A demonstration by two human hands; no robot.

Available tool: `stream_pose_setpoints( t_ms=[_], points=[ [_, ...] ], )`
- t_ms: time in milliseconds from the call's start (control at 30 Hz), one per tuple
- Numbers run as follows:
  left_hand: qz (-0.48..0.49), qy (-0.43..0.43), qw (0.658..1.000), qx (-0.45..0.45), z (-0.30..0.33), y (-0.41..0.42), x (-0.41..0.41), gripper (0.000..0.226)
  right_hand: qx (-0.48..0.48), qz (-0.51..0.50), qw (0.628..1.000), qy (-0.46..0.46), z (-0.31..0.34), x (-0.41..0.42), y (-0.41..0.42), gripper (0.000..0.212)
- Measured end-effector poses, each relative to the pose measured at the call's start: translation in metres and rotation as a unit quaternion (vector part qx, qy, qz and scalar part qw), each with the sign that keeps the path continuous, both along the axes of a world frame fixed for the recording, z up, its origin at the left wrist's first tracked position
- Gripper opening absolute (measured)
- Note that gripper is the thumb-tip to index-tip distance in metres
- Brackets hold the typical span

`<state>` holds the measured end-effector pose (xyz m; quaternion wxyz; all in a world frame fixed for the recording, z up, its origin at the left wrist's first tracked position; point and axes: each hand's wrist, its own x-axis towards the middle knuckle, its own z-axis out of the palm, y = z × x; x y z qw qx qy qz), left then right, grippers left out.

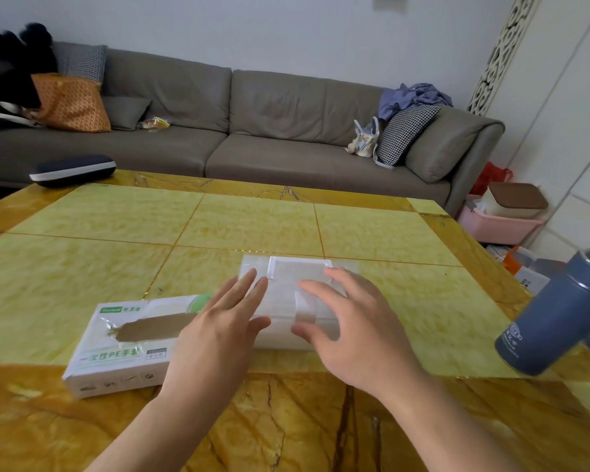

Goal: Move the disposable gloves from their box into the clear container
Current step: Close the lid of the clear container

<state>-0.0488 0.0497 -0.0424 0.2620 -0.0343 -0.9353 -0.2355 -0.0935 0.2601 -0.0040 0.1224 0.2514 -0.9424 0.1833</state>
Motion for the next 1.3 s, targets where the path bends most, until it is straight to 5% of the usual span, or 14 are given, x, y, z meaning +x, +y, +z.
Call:
stream_pose_setpoints(
  t_ms=[267, 700, 1300],
  points=[
    [0.089, -0.177, 0.978, -0.061, -0.001, 0.008, 0.031, 0.104, -0.015, -0.017, 0.992, 0.121, -0.033, -0.007, -0.013, 0.051],
    [-0.023, -0.089, 0.995, 0.043, -0.016, -0.023, -0.011, 0.102, -0.061, -0.006, 0.991, 0.118, -0.037, -0.020, -0.012, 0.051],
    [-0.037, -0.118, 0.990, 0.072, -0.008, -0.024, -0.020, 0.100, -0.078, 0.026, 0.994, 0.073, -0.028, -0.024, -0.007, 0.053]
  ],
)
